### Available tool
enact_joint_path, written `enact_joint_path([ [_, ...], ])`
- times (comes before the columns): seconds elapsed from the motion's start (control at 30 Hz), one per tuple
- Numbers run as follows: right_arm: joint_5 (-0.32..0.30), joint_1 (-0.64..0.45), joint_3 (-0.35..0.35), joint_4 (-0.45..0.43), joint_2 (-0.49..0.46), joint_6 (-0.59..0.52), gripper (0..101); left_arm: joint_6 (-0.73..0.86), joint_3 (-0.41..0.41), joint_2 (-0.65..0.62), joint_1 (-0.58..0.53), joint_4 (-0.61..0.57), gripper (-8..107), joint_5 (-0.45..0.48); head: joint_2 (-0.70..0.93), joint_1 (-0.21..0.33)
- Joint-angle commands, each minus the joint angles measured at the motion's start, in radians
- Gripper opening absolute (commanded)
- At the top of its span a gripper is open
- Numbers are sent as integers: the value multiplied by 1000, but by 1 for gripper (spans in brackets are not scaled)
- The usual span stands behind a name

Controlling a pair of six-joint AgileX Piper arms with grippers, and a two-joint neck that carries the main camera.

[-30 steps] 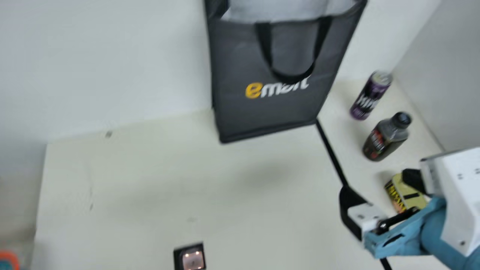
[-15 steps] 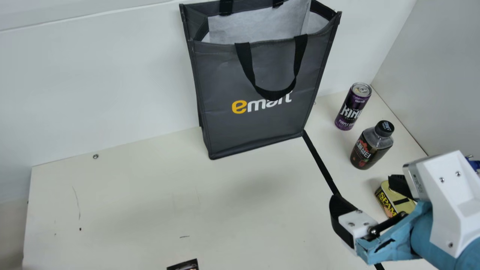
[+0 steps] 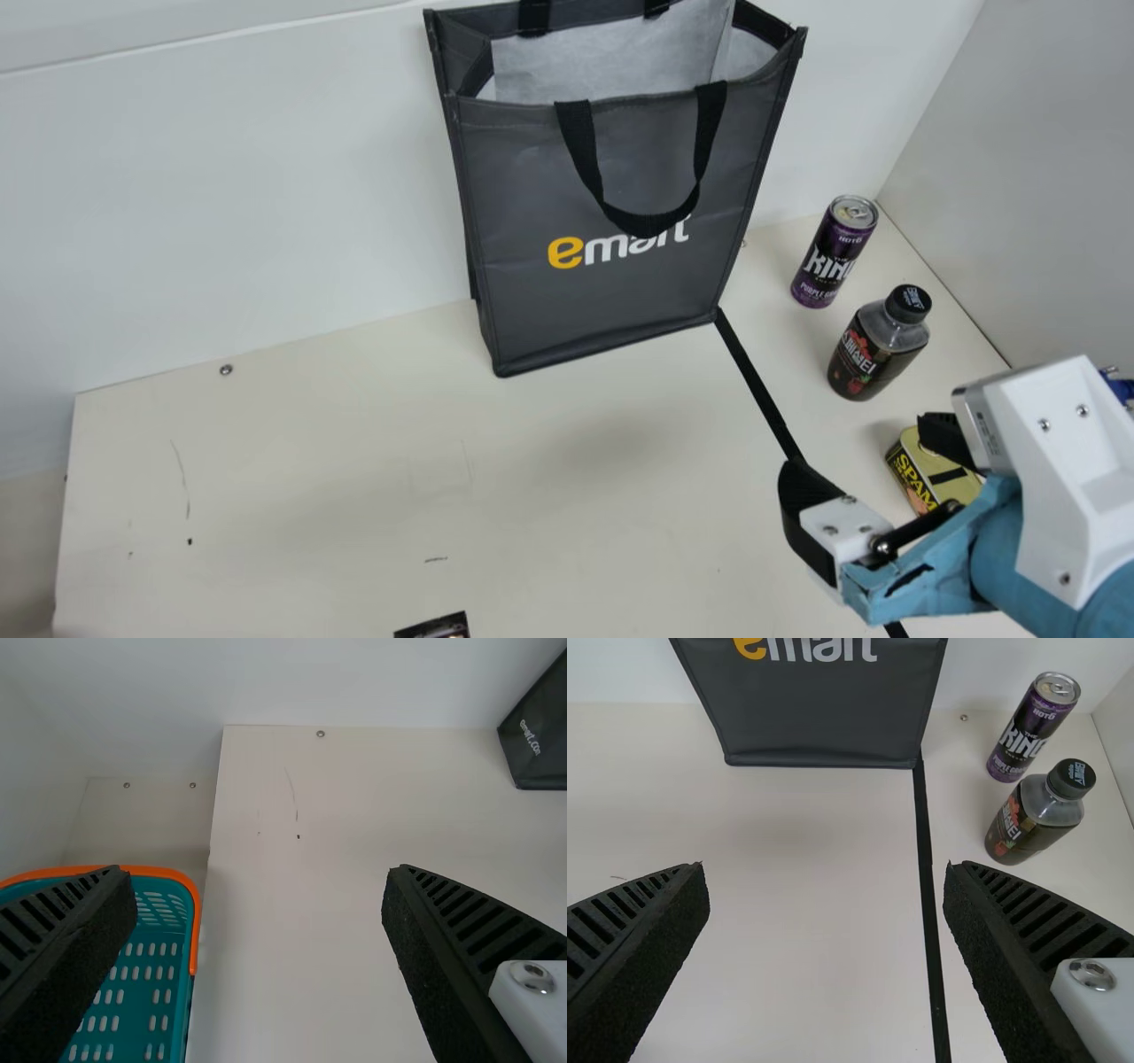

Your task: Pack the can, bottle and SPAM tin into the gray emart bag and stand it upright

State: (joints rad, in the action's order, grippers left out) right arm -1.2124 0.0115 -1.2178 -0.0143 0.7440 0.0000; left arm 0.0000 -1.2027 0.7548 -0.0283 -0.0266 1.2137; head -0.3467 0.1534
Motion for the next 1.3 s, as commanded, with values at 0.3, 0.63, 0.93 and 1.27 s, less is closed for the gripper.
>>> enact_joint_path([
  [0.3, 1, 1, -2, -3, 3, -1, 95, 0, 0, 0, 0, 0, 90, 0, -2, 21],
  [0.63, -2, 31, -63, -35, 48, -14, 95, 0, 0, 0, 0, 0, 90, 0, -2, 21],
  [0.93, -8, 57, -166, -80, 128, -50, 95, 0, 0, 0, 0, 0, 90, 0, -2, 21],
  [1.27, -8, 56, -266, -89, 214, -118, 95, 0, 0, 0, 0, 0, 90, 0, -2, 21],
])
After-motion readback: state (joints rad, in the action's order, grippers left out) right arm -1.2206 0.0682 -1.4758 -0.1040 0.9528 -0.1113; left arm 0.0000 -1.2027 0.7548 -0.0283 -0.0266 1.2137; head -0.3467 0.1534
